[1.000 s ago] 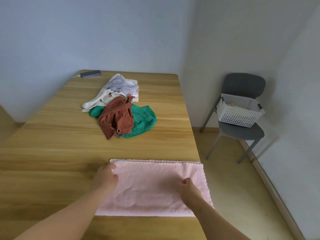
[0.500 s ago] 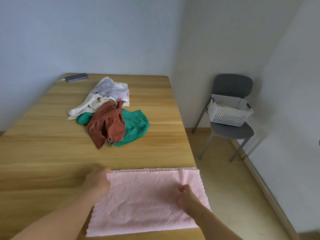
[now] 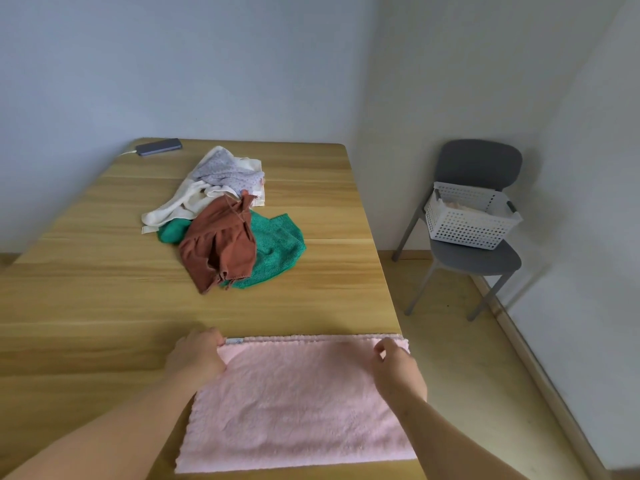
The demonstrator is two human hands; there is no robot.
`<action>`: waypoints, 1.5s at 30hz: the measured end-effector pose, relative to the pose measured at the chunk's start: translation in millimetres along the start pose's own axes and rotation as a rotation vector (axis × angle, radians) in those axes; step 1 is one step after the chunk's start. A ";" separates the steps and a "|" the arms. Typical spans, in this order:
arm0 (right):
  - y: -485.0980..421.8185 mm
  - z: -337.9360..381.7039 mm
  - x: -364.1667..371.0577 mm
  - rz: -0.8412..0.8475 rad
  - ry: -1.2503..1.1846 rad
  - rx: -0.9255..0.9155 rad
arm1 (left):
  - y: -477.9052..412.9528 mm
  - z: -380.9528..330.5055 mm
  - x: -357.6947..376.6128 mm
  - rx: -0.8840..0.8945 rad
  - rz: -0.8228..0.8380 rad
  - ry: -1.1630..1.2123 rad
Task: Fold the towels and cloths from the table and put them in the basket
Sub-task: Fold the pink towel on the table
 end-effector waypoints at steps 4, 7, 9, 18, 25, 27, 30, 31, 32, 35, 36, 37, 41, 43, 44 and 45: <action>-23.6 8.3 0.1 0.034 0.004 -0.042 | -6.8 2.4 -1.3 -0.004 -0.003 0.052; -35.0 5.8 5.2 0.071 0.017 -0.016 | -9.8 0.9 -2.9 0.041 -0.048 0.037; -36.8 3.0 8.1 0.053 -0.001 0.006 | -10.8 1.9 -4.0 0.039 -0.078 0.071; -32.2 2.6 0.4 -0.055 -0.073 0.046 | -10.4 1.8 -6.0 -0.003 -0.085 0.168; -27.7 16.3 -11.4 -0.129 -0.161 0.031 | -7.0 -5.2 -17.4 -0.054 -0.159 0.249; -26.1 17.9 -6.3 -0.059 -0.220 0.010 | -6.9 -5.3 -13.3 -0.053 -0.149 0.310; -16.0 18.5 0.4 0.041 -0.252 -0.052 | -3.0 -4.2 -1.1 -0.037 -0.105 0.387; -12.2 16.9 1.0 0.038 -0.243 -0.072 | 0.2 -3.3 1.2 -0.047 -0.105 0.359; -9.5 13.7 0.9 0.001 -0.211 -0.088 | 3.5 -1.6 3.8 -0.062 -0.114 0.339; -2.1 -2.8 -0.9 -0.116 -0.011 -0.039 | 17.0 5.3 12.2 -0.211 -0.079 0.381; 2.0 -9.1 -0.8 -0.117 0.039 -0.004 | 22.1 5.9 16.0 -0.268 -0.042 0.413; 6.6 -15.0 -0.3 -0.109 0.075 0.021 | 27.3 6.4 18.8 -0.316 -0.005 0.435; 23.7 -32.6 0.5 -0.099 0.131 0.064 | 37.1 3.2 29.7 -0.376 0.066 0.596; 29.0 -41.8 0.5 -0.074 0.107 0.155 | 40.6 1.5 32.6 -0.372 0.100 0.656; 31.5 -46.6 -0.5 -0.053 0.083 0.206 | 42.8 1.3 33.0 -0.372 0.116 0.676; 33.7 -51.1 -1.9 -0.028 0.052 0.250 | 45.2 1.1 33.3 -0.373 0.131 0.696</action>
Point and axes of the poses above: each hand's wrist, its own y-axis away from the middle knuckle, its own x-axis out of the palm, z = x × y, the point moved 4 cm from there along -y, towards the middle knuckle, and after that the axes turned 6 degrees about x, right-handed, at the moved point
